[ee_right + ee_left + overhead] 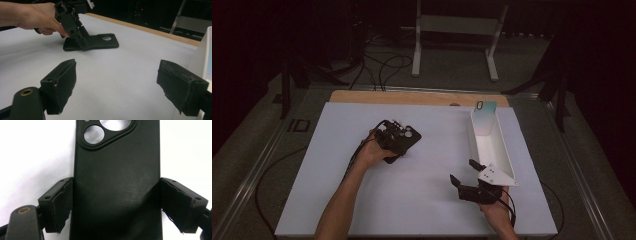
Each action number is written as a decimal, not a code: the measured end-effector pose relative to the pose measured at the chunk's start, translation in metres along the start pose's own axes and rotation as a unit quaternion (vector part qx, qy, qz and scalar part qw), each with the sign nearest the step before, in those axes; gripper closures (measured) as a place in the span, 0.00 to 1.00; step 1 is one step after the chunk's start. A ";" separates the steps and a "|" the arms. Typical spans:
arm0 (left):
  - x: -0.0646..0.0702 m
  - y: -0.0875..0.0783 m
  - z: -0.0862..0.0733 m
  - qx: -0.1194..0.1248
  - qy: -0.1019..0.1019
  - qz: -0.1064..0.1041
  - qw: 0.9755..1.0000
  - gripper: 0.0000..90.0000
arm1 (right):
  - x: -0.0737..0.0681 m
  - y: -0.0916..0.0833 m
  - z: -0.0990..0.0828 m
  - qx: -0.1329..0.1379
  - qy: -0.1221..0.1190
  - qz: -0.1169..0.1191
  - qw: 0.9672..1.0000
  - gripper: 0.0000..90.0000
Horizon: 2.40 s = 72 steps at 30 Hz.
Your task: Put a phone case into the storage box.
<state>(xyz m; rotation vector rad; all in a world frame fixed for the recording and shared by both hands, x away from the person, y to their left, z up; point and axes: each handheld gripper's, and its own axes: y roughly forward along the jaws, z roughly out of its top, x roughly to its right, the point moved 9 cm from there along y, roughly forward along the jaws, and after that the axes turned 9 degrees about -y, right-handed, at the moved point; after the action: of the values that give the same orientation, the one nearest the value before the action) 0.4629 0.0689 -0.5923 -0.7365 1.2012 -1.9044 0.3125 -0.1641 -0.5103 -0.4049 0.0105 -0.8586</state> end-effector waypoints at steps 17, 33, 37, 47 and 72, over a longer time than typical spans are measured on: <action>0.007 -0.014 0.004 0.048 -0.008 -0.003 0.999 0.19 | 0.003 -0.001 0.002 0.002 0.004 0.000 1.000 0.18; 0.028 -0.056 0.006 0.133 0.001 -0.021 0.991 0.18 | 0.010 0.004 0.015 0.001 0.069 0.045 0.997 0.15; 0.035 -0.076 -0.001 0.167 -0.002 -0.029 0.986 0.18 | 0.013 0.009 0.028 0.004 0.090 0.063 0.994 0.15; 0.050 -0.106 -0.017 0.235 -0.008 -0.045 0.971 0.18 | 0.013 0.035 0.056 -0.025 0.110 0.107 0.988 0.13; 0.091 -0.140 -0.025 0.317 0.030 -0.073 0.945 0.17 | -0.034 0.090 0.112 -0.037 0.140 0.207 0.968 0.44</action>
<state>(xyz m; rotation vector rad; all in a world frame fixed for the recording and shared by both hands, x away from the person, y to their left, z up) 0.3524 0.0434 -0.4664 -0.4215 0.5058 -2.2708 0.3755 -0.0486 -0.4438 -0.3316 0.3783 -0.4969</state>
